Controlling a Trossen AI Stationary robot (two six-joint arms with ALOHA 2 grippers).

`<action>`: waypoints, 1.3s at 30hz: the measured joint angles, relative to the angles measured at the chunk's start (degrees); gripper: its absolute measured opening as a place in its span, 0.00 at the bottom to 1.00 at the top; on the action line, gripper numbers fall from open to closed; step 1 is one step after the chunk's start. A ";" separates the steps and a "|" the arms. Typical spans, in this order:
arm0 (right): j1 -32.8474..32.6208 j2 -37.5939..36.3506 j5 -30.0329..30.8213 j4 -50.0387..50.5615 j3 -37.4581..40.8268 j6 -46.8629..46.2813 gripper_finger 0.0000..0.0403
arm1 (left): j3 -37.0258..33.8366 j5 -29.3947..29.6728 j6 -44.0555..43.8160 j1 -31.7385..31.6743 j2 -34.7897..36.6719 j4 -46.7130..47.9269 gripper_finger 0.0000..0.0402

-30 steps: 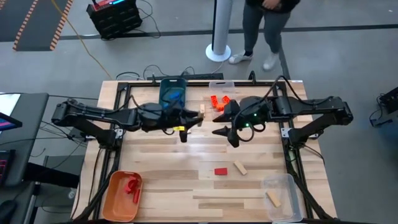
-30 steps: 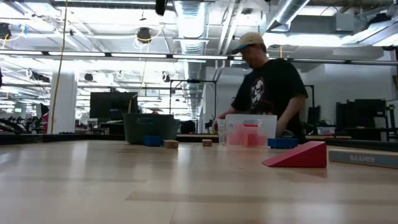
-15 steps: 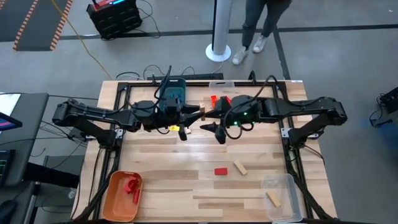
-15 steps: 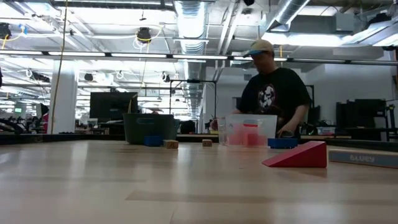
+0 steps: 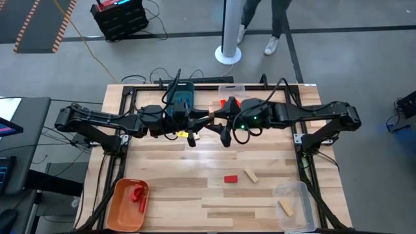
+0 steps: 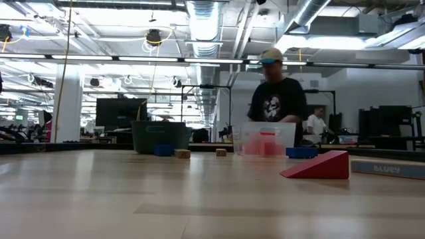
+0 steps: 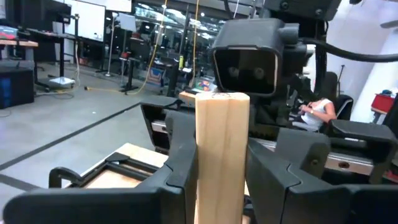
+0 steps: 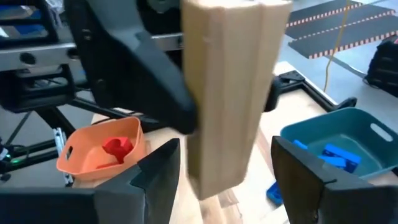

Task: Sort blocks
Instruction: Put the brown block into the bottom transparent bin

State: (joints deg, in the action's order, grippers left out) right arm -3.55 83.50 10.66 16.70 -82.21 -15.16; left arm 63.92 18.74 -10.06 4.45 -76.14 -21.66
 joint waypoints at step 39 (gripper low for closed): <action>-18.39 -10.78 -16.65 50.89 0.00 -20.68 0.19 | 0.02 3.58 -3.90 -0.13 6.82 22.22 0.68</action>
State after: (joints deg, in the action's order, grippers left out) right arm -21.94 72.73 -6.00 67.59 -82.21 -35.83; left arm 63.94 22.33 -13.95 4.32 -69.32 0.57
